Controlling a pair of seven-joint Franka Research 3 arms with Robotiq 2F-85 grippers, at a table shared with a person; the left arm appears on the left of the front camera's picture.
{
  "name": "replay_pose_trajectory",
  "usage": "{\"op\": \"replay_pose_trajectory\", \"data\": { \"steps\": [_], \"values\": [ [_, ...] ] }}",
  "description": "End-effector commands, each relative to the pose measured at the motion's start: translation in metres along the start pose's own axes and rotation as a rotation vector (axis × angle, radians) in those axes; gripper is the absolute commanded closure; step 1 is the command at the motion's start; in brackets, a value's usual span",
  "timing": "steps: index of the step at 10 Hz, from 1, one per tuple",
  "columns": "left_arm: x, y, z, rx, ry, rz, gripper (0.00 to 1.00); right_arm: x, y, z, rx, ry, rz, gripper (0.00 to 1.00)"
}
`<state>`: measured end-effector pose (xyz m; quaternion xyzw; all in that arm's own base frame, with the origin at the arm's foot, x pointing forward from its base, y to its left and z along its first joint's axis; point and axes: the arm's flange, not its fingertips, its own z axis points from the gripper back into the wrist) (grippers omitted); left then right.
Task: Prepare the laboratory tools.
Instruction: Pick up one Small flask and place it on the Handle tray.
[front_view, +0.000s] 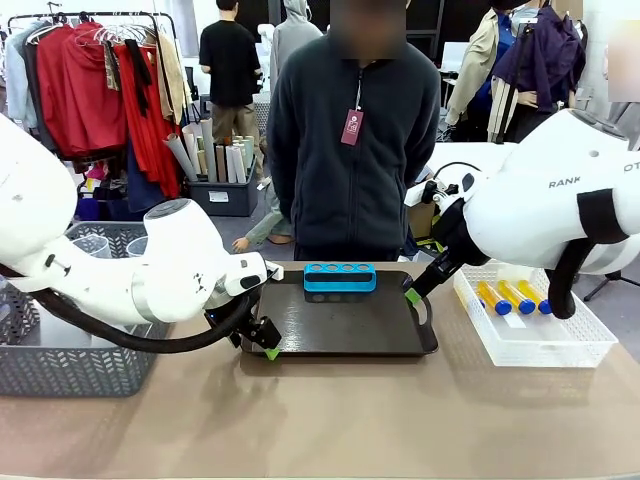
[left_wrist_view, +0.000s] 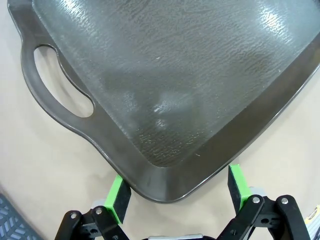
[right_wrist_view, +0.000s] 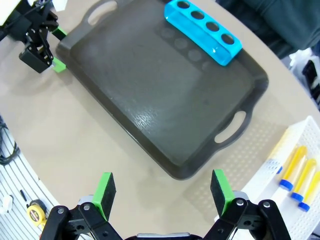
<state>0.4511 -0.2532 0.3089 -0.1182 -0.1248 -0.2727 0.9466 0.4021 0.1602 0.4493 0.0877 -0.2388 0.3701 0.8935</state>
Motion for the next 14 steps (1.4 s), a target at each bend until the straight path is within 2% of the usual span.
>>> {"op": "replay_pose_trajectory", "data": {
  "steps": [1, 2, 7, 11, 14],
  "values": [
    [-0.007, 0.003, 0.006, -0.018, -0.008, -0.015, 0.0, -0.001, -0.001, -0.001, 0.013, -0.007, -0.014, 0.0],
    [0.0, 0.0, 0.0, 0.0, 0.0, 0.0, 0.0, 0.0, 0.0, 0.0, 0.0, 0.0, 0.0, 0.0],
    [-0.02, 0.0, 0.075, -0.074, 0.038, -0.026, 0.0, 0.002, 0.0, 0.002, 0.058, 0.037, 0.022, 0.0],
    [-0.011, 0.002, 0.146, -0.207, -0.134, -0.136, 0.0, 0.008, 0.005, 0.041, 0.169, -0.01, 0.111, 0.0],
    [-0.015, 0.0, 0.182, -0.201, -0.188, -0.199, 0.0, 0.014, 0.004, 0.071, 0.175, -0.052, 0.135, 0.0]
  ]
}}
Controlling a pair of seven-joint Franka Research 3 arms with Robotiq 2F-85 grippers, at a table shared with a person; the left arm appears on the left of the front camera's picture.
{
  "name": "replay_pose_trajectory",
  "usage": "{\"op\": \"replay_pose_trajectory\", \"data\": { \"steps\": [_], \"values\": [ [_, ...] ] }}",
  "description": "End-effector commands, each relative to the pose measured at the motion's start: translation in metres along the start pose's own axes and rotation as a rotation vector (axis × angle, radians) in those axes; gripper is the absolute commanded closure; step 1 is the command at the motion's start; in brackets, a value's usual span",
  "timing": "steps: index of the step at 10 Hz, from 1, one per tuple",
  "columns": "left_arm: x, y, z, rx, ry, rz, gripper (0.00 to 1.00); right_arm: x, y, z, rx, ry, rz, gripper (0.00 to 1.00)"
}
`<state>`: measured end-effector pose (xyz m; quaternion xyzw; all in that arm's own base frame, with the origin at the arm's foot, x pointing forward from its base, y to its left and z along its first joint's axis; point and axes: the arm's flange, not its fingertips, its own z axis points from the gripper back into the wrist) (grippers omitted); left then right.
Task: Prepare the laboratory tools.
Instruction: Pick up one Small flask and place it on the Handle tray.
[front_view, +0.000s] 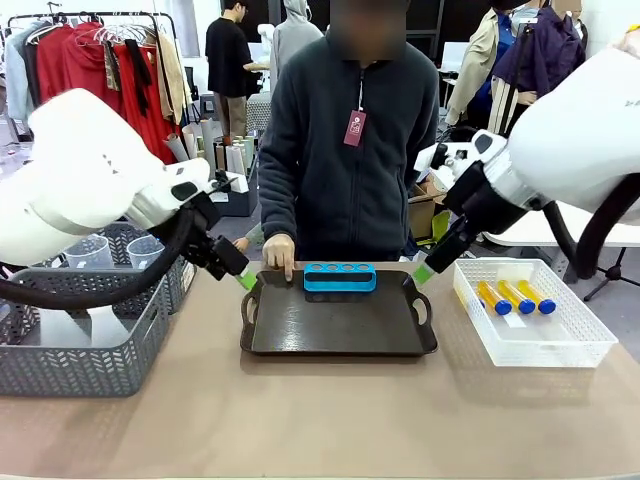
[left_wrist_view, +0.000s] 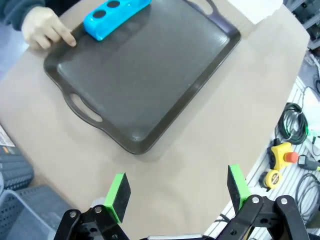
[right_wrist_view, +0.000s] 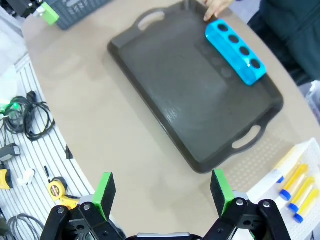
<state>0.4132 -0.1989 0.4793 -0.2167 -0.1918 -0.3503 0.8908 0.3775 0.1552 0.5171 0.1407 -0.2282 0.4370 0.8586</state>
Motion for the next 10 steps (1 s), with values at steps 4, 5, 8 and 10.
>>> {"op": "replay_pose_trajectory", "data": {
  "steps": [4, 5, 8, 10],
  "values": [
    [-0.01, -0.01, 0.024, 0.066, -0.057, -0.09, 0.0, 0.002, -0.01, 0.025, 0.002, -0.063, 0.017, 0.0],
    [-0.007, -0.006, 0.015, 0.099, -0.09, -0.06, 0.0, 0.003, -0.008, 0.024, -0.004, -0.075, 0.011, 0.0],
    [-0.002, -0.011, 0.024, 0.032, -0.037, -0.063, 0.0, 0.002, -0.006, 0.02, -0.017, -0.036, -0.001, 0.0],
    [-0.003, -0.013, 0.022, 0.044, -0.048, -0.069, 0.0, 0.002, -0.005, 0.021, -0.022, -0.035, 0.0, 0.0]
  ]
}}
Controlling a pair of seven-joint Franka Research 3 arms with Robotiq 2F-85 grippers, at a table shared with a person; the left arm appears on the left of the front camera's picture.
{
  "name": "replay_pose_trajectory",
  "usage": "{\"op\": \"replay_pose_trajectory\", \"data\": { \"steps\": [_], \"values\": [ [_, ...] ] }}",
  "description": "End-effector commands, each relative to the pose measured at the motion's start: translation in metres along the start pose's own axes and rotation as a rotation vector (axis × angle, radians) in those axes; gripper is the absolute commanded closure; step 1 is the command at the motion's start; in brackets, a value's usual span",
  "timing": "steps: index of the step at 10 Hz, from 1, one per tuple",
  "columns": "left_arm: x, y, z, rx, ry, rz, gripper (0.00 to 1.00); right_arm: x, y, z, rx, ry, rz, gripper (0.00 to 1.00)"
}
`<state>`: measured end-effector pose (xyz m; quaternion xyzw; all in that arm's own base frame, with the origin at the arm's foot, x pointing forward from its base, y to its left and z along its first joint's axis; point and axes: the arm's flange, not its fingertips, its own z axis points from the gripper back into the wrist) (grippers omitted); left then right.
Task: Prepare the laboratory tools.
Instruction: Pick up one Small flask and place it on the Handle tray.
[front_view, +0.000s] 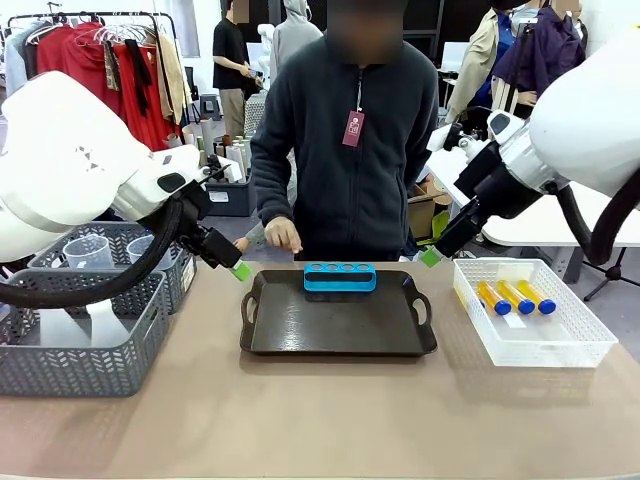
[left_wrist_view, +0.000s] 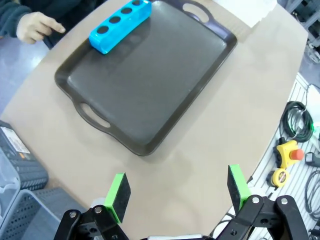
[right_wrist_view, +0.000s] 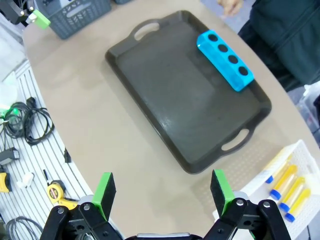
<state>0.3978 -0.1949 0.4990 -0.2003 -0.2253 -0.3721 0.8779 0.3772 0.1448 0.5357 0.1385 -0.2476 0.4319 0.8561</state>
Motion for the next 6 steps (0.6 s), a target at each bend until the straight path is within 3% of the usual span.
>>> {"op": "replay_pose_trajectory", "data": {
  "steps": [1, 6],
  "values": [
    [0.007, 0.0, 0.014, -0.017, 0.012, -0.041, 0.0, 0.009, 0.0, 0.003, -0.006, 0.009, 0.042, 0.0],
    [0.034, 0.02, 0.086, -0.042, 0.049, -0.286, 0.0, 0.049, -0.022, 0.069, 0.06, -0.048, 0.158, 0.0]
  ]
}}
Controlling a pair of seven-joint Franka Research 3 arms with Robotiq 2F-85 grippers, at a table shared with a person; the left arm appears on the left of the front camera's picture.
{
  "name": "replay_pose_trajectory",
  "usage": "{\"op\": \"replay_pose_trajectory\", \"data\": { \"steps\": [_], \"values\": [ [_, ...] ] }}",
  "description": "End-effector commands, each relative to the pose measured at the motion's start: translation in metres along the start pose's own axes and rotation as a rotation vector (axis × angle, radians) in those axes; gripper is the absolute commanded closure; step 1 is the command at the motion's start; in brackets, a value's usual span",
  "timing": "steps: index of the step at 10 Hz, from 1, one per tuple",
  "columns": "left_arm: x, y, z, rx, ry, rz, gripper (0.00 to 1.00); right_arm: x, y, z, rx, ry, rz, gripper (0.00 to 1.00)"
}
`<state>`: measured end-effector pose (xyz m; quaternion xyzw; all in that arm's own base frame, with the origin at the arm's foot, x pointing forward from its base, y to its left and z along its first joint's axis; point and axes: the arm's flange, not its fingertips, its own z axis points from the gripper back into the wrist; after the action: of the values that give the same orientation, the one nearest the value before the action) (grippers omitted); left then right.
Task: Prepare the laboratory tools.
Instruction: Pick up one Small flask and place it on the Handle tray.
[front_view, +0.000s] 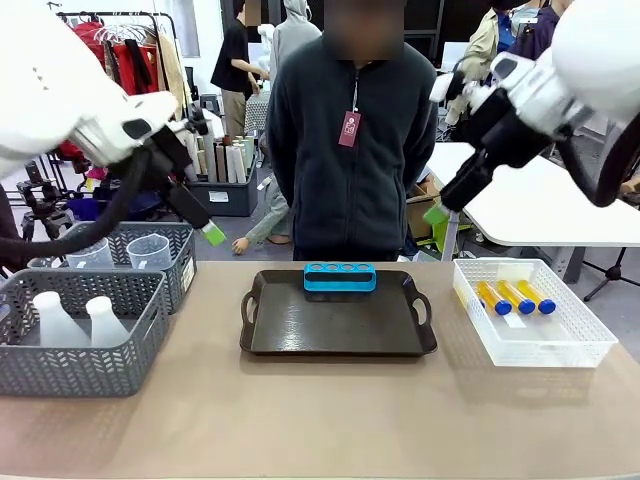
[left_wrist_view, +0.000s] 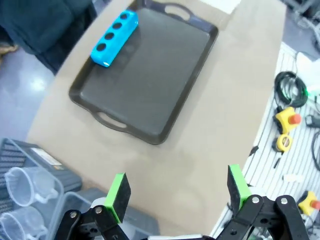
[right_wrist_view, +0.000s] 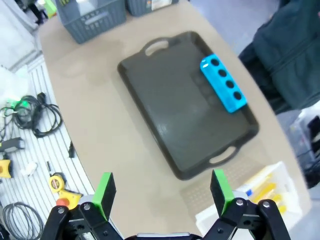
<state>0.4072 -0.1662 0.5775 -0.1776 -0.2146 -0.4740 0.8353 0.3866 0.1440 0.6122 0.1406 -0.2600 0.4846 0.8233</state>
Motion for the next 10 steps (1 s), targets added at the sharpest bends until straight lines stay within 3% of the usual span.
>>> {"op": "replay_pose_trajectory", "data": {
  "steps": [1, 6, 10],
  "values": [
    [0.0, 0.016, 0.029, 0.032, -0.038, -0.112, 0.0, 0.005, -0.023, 0.023, 0.019, -0.058, 0.058, 0.0],
    [0.0, 0.049, 0.097, 0.146, -0.226, -0.157, 0.0, 0.01, -0.06, 0.086, -0.122, -0.202, 0.04, 0.0],
    [0.013, 0.059, 0.116, 0.128, -0.244, -0.158, 0.0, 0.009, -0.083, 0.106, -0.138, -0.201, 0.025, 0.0]
  ]
}}
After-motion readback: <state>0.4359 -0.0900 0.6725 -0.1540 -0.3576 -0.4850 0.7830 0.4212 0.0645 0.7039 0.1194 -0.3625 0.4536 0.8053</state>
